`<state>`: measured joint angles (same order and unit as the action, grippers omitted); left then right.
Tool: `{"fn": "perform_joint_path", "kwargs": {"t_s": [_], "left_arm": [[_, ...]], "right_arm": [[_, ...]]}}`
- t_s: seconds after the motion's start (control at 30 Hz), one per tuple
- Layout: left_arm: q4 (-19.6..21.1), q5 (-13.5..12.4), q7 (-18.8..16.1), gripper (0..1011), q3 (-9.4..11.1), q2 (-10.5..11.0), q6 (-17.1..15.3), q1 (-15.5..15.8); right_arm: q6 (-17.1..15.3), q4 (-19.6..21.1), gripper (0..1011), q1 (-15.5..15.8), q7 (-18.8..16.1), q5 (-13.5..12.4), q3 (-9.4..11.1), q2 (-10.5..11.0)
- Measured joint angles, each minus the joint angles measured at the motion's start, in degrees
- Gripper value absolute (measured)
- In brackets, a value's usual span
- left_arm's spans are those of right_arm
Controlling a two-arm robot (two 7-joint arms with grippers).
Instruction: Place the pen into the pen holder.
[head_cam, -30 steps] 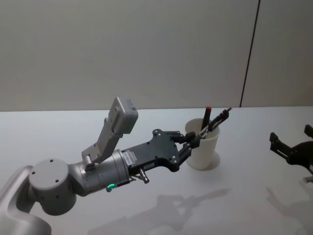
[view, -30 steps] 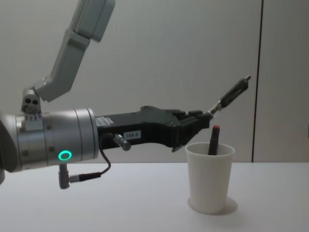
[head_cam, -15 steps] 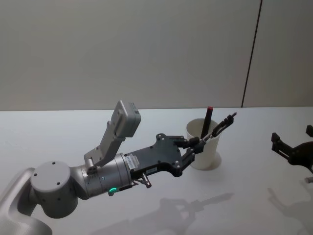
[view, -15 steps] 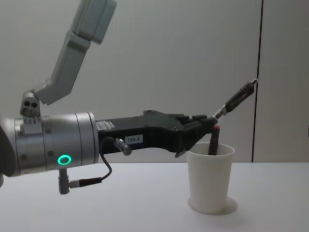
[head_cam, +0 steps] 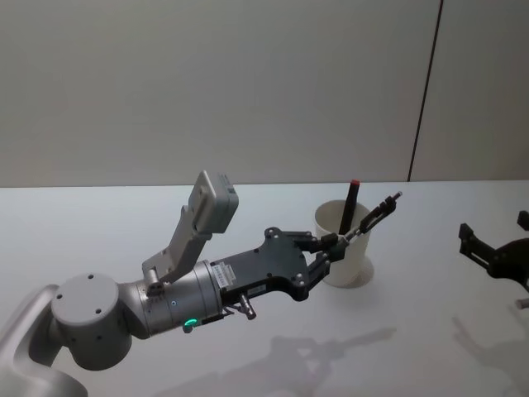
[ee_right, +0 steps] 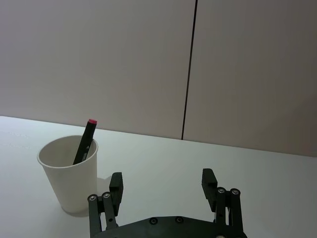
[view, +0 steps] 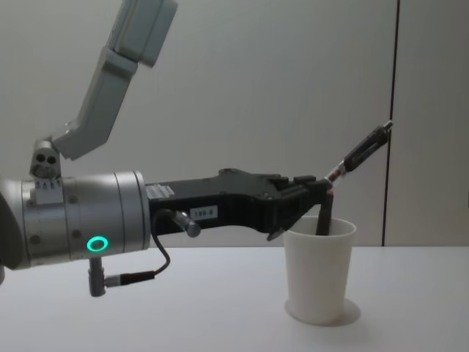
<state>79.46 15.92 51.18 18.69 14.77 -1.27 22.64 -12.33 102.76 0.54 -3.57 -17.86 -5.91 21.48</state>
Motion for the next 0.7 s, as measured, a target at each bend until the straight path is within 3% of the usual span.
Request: {"fn": "perform_joint_path", "kwargs": {"t_s": [0.47,0.7], "left_arm": [[0.1,0.1,0.0,140,0.1,0.1,-0.1,-0.1],[0.1,0.1,0.0,140,0.1,0.1,-0.1,-0.1]], "right_arm": [[1.9,0.6,1001,0.8,-2.1,-2.9,0.9,0.6],[3.3,0.9,1001,1.5,-4.5,-6.7,1.7,0.9]]}}
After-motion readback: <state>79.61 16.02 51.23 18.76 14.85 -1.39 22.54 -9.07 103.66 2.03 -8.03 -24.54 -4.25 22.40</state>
